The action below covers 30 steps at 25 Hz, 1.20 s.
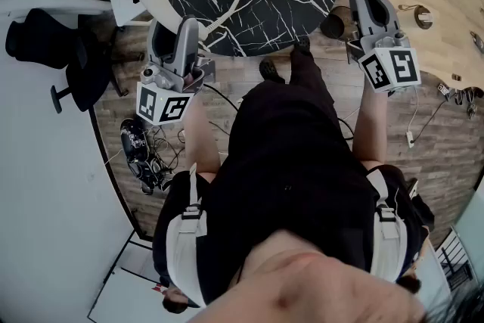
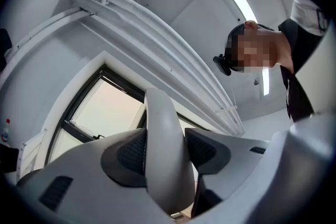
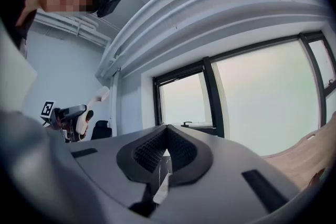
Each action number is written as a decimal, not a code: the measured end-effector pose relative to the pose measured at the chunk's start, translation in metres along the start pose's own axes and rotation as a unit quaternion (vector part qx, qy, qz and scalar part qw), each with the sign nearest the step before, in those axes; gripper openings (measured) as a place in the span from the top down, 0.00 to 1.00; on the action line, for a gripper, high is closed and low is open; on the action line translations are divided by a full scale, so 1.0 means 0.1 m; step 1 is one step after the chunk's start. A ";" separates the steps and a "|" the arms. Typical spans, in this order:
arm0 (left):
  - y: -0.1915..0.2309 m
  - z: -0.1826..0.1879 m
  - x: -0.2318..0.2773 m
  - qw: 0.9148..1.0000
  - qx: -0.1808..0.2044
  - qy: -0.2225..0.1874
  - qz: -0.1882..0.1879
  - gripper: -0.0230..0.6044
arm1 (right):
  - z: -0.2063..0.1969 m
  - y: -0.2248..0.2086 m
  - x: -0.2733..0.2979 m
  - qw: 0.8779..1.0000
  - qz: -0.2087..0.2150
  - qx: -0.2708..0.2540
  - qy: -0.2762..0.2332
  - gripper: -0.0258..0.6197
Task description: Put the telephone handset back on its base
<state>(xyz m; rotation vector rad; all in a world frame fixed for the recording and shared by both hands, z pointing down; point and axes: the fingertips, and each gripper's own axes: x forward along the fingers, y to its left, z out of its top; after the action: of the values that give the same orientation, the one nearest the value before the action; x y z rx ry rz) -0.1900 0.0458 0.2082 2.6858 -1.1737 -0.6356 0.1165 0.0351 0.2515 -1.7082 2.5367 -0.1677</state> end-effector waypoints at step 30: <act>0.21 -0.53 0.30 0.997 -0.013 0.057 0.048 0.59 | -0.23 -0.19 0.23 0.999 0.021 0.026 0.034 0.91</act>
<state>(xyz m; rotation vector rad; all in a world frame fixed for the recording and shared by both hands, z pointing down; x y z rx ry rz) -0.1626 0.0073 0.2519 2.5878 -1.2479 -0.4742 0.1221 0.0076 0.2769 -1.6577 2.5888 -0.2926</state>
